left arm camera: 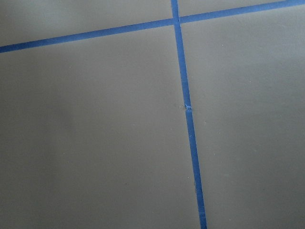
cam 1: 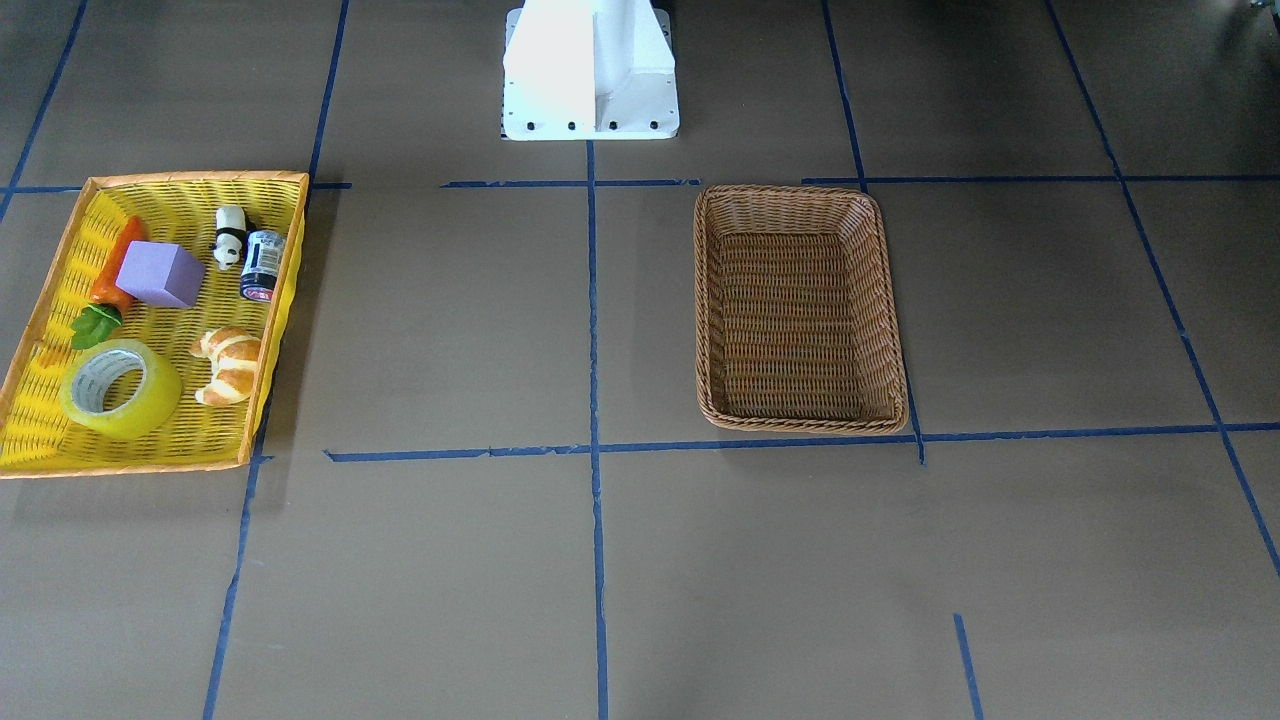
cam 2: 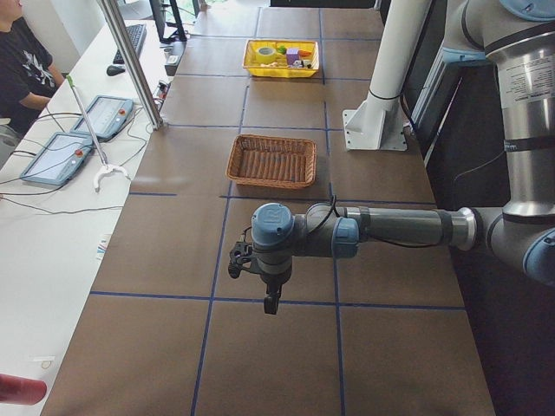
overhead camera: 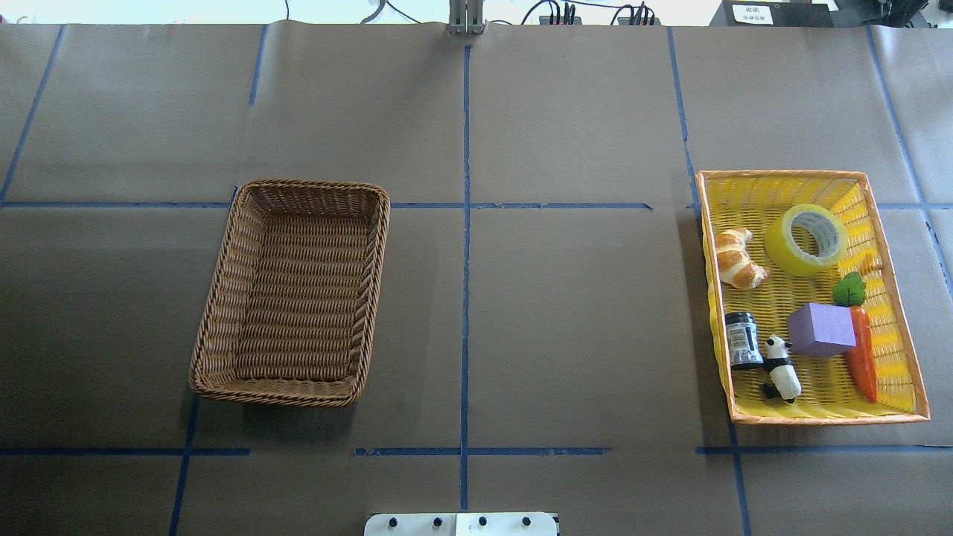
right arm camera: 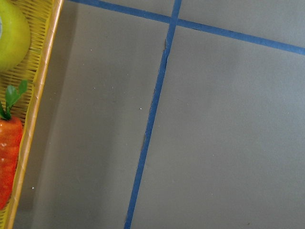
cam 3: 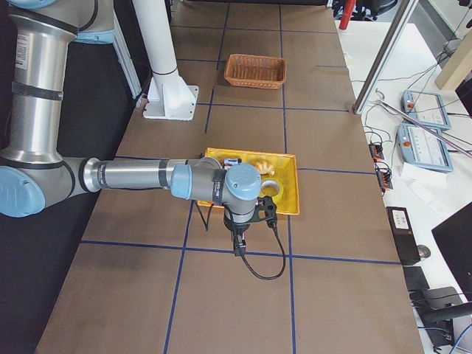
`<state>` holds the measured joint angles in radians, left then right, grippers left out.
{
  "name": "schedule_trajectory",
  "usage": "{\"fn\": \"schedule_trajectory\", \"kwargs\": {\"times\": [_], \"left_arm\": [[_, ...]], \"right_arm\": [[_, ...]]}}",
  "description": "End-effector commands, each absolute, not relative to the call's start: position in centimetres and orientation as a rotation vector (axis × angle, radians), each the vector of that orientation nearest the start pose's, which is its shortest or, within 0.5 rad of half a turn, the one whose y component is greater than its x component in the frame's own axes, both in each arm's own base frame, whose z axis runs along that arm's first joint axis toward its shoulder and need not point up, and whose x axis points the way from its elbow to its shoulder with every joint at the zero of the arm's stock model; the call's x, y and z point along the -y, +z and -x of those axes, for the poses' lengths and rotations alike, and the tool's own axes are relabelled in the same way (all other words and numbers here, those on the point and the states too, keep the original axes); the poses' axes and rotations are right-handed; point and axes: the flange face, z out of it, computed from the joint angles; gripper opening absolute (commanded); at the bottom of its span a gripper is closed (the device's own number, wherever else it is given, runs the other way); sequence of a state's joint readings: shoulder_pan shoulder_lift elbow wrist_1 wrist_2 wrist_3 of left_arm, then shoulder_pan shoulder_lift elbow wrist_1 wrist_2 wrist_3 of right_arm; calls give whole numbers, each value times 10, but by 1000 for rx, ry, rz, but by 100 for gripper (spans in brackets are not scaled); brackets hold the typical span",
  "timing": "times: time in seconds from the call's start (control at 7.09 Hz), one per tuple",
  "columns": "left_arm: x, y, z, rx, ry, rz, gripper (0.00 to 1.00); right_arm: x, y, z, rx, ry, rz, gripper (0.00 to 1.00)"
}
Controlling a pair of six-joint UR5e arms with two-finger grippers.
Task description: Move tape to another basket
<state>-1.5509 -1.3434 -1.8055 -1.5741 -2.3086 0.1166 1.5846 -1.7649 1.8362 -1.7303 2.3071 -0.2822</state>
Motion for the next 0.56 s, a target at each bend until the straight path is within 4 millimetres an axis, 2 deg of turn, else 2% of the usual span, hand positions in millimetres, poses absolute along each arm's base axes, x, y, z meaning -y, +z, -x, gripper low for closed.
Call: {"fn": "schedule_trajectory", "kwargs": {"times": [0.0, 0.42], "left_arm": [[398, 648, 58, -737, 133, -40, 100], [398, 649, 58, -737, 133, -40, 100]], "right_arm": [[403, 632, -72, 741, -225, -29, 100], [417, 616, -70, 731, -274, -146, 100]]}}
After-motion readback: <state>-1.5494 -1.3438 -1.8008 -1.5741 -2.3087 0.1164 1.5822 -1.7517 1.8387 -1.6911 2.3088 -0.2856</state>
